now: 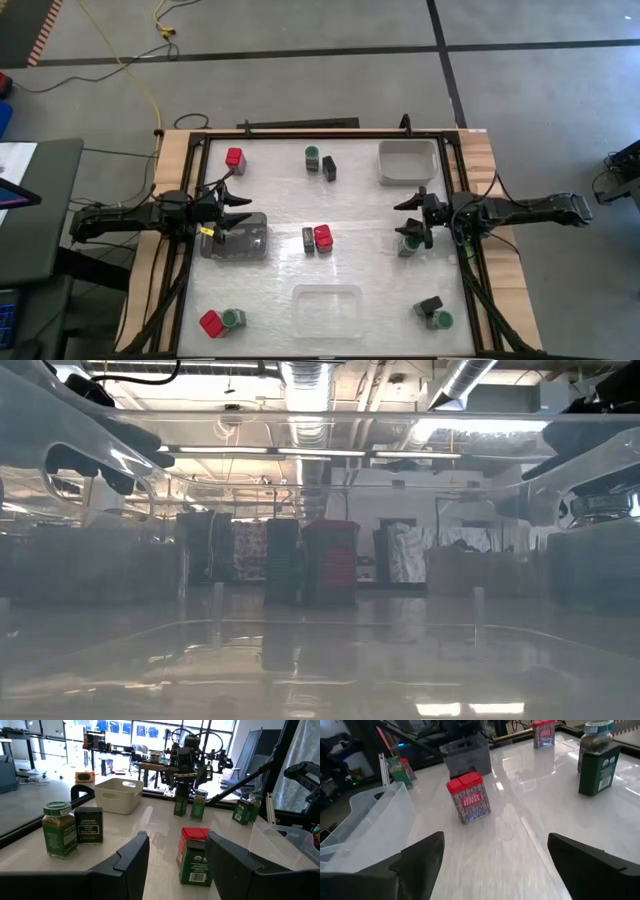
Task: Sort spices by type
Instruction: Put the middle right Green seasoning into the grey bin
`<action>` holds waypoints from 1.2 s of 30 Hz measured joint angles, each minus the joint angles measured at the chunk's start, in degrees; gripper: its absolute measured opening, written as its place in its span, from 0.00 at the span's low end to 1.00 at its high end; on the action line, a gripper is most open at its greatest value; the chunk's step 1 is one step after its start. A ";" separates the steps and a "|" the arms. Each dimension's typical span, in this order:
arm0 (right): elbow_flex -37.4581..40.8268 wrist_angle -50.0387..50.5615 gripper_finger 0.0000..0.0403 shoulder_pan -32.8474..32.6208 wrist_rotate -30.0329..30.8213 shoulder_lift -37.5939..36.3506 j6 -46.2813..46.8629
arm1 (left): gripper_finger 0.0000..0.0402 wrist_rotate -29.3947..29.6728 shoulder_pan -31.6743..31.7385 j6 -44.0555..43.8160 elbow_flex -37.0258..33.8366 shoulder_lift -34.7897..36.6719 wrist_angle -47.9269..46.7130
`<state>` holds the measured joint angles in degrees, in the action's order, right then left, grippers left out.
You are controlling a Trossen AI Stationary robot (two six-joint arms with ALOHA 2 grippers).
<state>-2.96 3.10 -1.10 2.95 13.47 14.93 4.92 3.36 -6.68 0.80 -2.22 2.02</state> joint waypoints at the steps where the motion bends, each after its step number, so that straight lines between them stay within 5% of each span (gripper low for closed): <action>1: 0.00 -0.14 0.94 0.00 -0.01 0.06 -0.36 | 0.46 0.01 0.00 0.00 0.02 0.00 0.00; 8: -1.26 -5.87 0.94 -0.04 -0.01 -0.13 -1.48 | 0.46 0.01 0.02 0.00 0.00 0.00 0.00; 16: -13.40 -3.42 0.93 -0.02 -0.01 1.16 -7.47 | 0.46 -0.01 0.00 0.00 0.02 0.00 0.00; 25: -38.59 31.08 0.92 -0.04 4.07 16.18 -3.17 | 0.46 0.01 0.01 0.00 0.02 0.00 0.00; 36: -60.64 56.36 0.92 -7.68 4.30 41.47 -0.58 | 0.46 -0.01 0.02 0.00 0.02 0.00 0.00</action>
<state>-63.60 59.46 -8.79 7.25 54.94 14.35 4.91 3.38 -6.68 0.82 -2.22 2.02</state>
